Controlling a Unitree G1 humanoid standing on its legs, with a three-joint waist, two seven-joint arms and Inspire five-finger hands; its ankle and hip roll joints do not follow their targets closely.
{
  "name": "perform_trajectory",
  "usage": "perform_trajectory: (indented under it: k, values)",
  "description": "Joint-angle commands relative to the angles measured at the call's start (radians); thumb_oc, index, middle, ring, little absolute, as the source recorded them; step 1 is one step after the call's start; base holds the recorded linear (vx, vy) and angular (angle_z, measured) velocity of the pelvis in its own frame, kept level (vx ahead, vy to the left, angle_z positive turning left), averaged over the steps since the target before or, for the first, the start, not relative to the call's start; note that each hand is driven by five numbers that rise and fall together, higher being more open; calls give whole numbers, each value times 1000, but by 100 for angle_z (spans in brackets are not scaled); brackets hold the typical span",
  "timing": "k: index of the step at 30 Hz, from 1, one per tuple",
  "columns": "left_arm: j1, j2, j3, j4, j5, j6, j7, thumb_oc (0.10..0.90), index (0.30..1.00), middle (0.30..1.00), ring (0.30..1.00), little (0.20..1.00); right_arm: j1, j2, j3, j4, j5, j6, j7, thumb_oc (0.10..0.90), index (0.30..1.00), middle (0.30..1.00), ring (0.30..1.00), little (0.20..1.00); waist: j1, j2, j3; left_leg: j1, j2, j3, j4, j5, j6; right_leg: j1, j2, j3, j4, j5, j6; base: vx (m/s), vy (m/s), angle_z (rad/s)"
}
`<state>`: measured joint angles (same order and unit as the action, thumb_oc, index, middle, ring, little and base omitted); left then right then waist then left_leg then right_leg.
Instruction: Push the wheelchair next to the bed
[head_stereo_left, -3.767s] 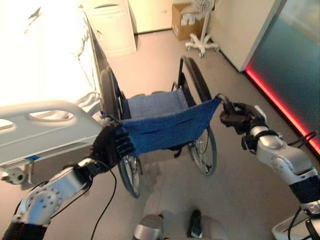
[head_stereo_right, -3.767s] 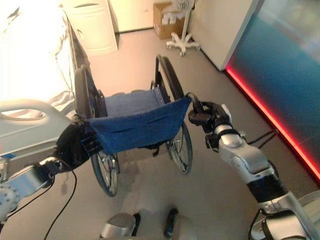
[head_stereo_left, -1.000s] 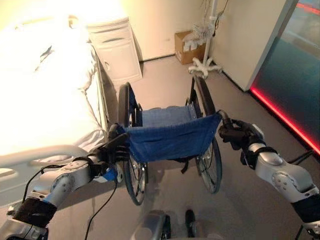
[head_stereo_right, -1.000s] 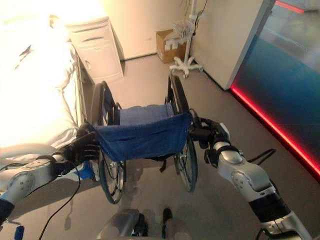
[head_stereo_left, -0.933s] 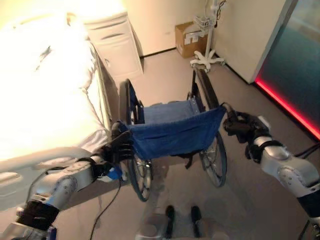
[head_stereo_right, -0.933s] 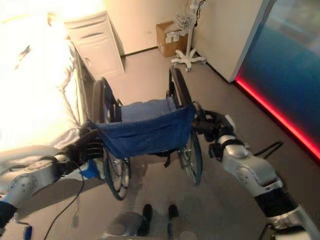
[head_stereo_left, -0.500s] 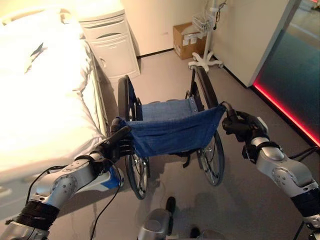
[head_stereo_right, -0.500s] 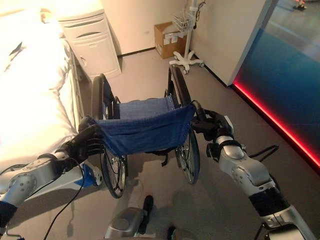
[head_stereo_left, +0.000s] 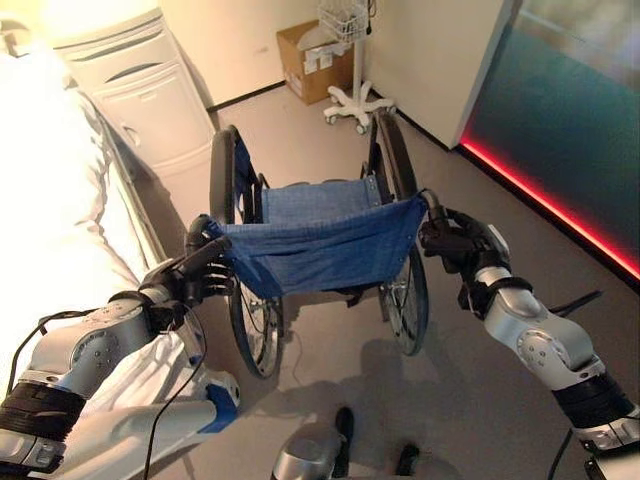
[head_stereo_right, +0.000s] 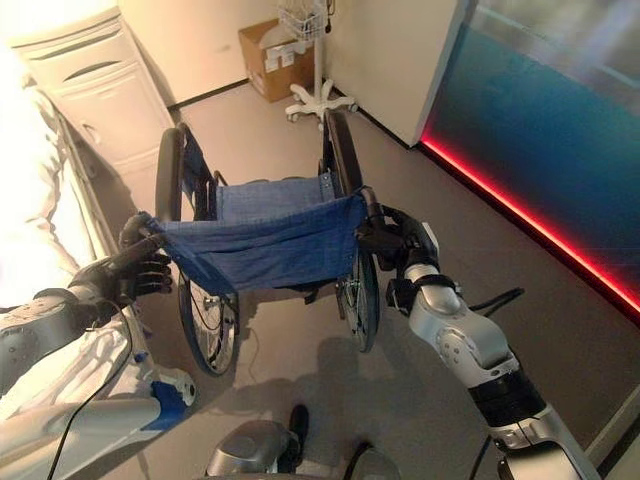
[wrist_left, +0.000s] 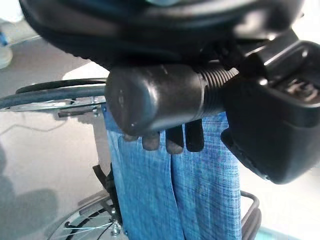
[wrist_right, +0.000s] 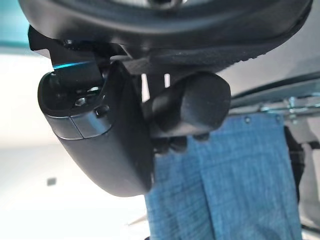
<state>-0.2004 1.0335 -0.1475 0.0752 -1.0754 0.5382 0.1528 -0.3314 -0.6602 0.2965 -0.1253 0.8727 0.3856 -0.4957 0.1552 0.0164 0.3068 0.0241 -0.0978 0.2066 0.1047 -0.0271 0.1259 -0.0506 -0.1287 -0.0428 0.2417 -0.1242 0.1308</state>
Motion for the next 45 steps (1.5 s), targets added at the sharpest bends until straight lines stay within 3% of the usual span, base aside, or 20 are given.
perform_trajectory:
  k: [1, 5, 9, 11, 15, 16, 17, 18, 21, 24, 25, 26, 27, 30, 33, 36, 38, 39, 41, 45]
  values:
    - [-219, -214, -2, -55, -30, -198, 38, 400, 300, 300, 300, 300, -19, -11, 138, -252, 62, -73, 137, 400, 300, 300, 300, 300, -180, -9, -26, -34, -35, -110, 118, -55, -90, -57, 28, 33, -208, 238, 18, 293, -81, 28]
    - [-217, -223, 2, -75, -55, -202, 64, 400, 300, 300, 300, 300, 11, -31, 74, -285, 19, -45, 171, 400, 300, 300, 300, 300, -231, -24, -19, 58, -46, -149, 137, -141, -85, -133, 22, 51, -288, 306, 37, 389, -92, 50]
    - [-184, -254, 41, -123, -63, -216, 94, 400, 300, 300, 300, 300, 27, -56, 25, -302, -40, -9, 223, 400, 300, 300, 300, 300, -255, -34, -35, 118, -30, -183, 171, -184, -80, -144, 52, 68, -240, 286, 22, 446, -138, 65]
    - [-178, -260, 57, -144, -75, -208, 113, 400, 300, 300, 300, 300, 14, -65, 16, -300, -48, 14, 238, 400, 300, 300, 300, 300, -253, -34, -46, 131, -14, -198, 199, -157, -97, -139, 63, 55, -209, 274, 10, 399, -157, 79]
    - [-169, -243, 101, -209, -141, -189, 187, 400, 300, 300, 300, 300, -49, -151, -1, -302, 3, 73, 245, 400, 300, 300, 300, 300, -243, -34, -82, 147, 66, -231, 429, 119, -211, -82, 96, -15, -160, 231, -60, 377, -213, 34]
    - [-169, -238, 108, -218, -156, -190, 195, 400, 300, 300, 300, 300, -63, -171, -3, -299, 12, 77, 245, 400, 300, 300, 300, 300, -235, -42, -81, 111, 64, -231, 516, 145, -221, -61, 93, -31, -160, 220, -73, 270, -208, 15]
    - [-169, -236, 110, -220, -161, -191, 198, 400, 300, 300, 300, 300, -68, -176, -3, -297, 14, 78, 247, 400, 300, 300, 300, 300, -233, -44, -81, 97, 64, -233, 542, 149, -224, -57, 92, -37, -160, 217, -77, 304, -234, -11]
    - [-163, -217, 131, -238, -193, -190, 210, 400, 300, 300, 300, 300, -110, -208, 11, -279, 34, 76, 242, 400, 300, 300, 300, 300, -203, -65, -66, -19, 22, -226, 745, 165, -230, -16, 82, -50, -151, 195, -96, 294, -212, -12]
    - [-138, -200, 171, -244, -204, -175, 180, 400, 300, 300, 300, 300, -158, -209, 35, -234, 34, 61, 237, 400, 300, 300, 300, 300, -152, -74, -31, -199, -3, -210, 843, 111, -201, 54, 95, -51, -146, 180, -104, 258, -149, -28]
    - [-84, -189, 210, -247, -202, -183, 135, 400, 300, 300, 300, 300, -174, -201, 40, -216, 9, 55, 244, 400, 300, 300, 300, 300, -106, -76, -16, -238, -10, -203, 691, 81, -172, 107, 110, -49, -159, 165, -94, 393, -68, -47]
    - [-53, -182, 233, -242, -197, -189, 97, 400, 300, 300, 300, 300, -198, -187, 59, -188, -13, 52, 246, 400, 300, 300, 300, 300, -77, -64, -16, -237, 14, -180, 467, 109, -166, 142, 134, -56, -170, 141, -94, 331, 11, -15]
    - [-48, -182, 236, -240, -193, -190, 92, 400, 300, 300, 300, 300, -203, -184, 64, -182, -18, 51, 249, 400, 300, 300, 300, 300, -72, -65, -13, -229, 15, -175, 440, 115, -166, 151, 134, -55, -172, 137, -94, 554, 42, 0]
    - [-25, -191, 237, -235, -172, -200, 62, 400, 300, 300, 300, 300, -217, -166, 83, -141, -49, 38, 259, 400, 300, 300, 300, 300, -45, -45, -17, -251, 39, -139, 241, 186, -182, 192, 166, -72, -177, 104, -106, 398, 28, 3]
    - [3, -219, 215, -240, -100, -214, 27, 400, 300, 300, 300, 300, -201, -143, 94, -105, -77, 11, 252, 400, 300, 300, 300, 300, -15, -21, -27, -284, 77, -24, 32, 270, -209, 275, 212, -108, -193, 53, -121, 589, 0, 2]
    - [12, -246, 208, -244, -61, -228, 18, 400, 300, 300, 300, 300, -175, -117, 87, -96, -105, -8, 261, 400, 300, 300, 300, 300, 9, -20, -40, -293, 69, 13, -19, 273, -203, 325, 225, -120, -193, 8, -122, 442, -7, 8]
    - [22, -237, 251, -228, -61, -233, 13, 400, 300, 300, 300, 300, -173, -56, 107, -61, -165, -36, 298, 400, 300, 300, 300, 300, 57, -40, -75, -259, 23, -25, 7, 166, -132, 363, 208, -114, -119, -74, -93, 473, -5, -20]
    - [10, -224, 268, -204, -60, -213, -10, 400, 300, 300, 300, 300, -170, -25, 115, -45, -197, -58, 310, 400, 300, 300, 300, 300, 88, -66, -101, -233, -6, -22, 10, 125, -83, 356, 192, -138, 59, 25, -27, 381, 26, -55]
    - [-3, -214, 269, -190, -56, -210, -20, 400, 300, 300, 300, 300, -189, -15, 128, -33, -209, -70, 319, 400, 300, 300, 300, 300, 94, -66, -106, -203, -13, -31, 0, 110, -57, 291, 188, -144, 263, 138, 31, 311, 53, -65]
    - [-33, -198, 258, -161, -74, -208, -28, 400, 300, 300, 300, 300, -223, -12, 144, -17, -208, -73, 341, 400, 300, 300, 300, 300, 90, -47, -106, -166, -2, -68, 12, 100, -52, 184, 194, -129, 455, 228, 69, 295, 21, -36]
    - [-75, -160, 220, -146, -100, -213, -33, 400, 300, 300, 300, 300, -249, -26, 152, 15, -202, -75, 350, 400, 300, 300, 300, 300, 71, -39, -112, -144, -21, -146, 65, 69, -57, 111, 101, -141, 303, 127, 14, 300, -50, 30]
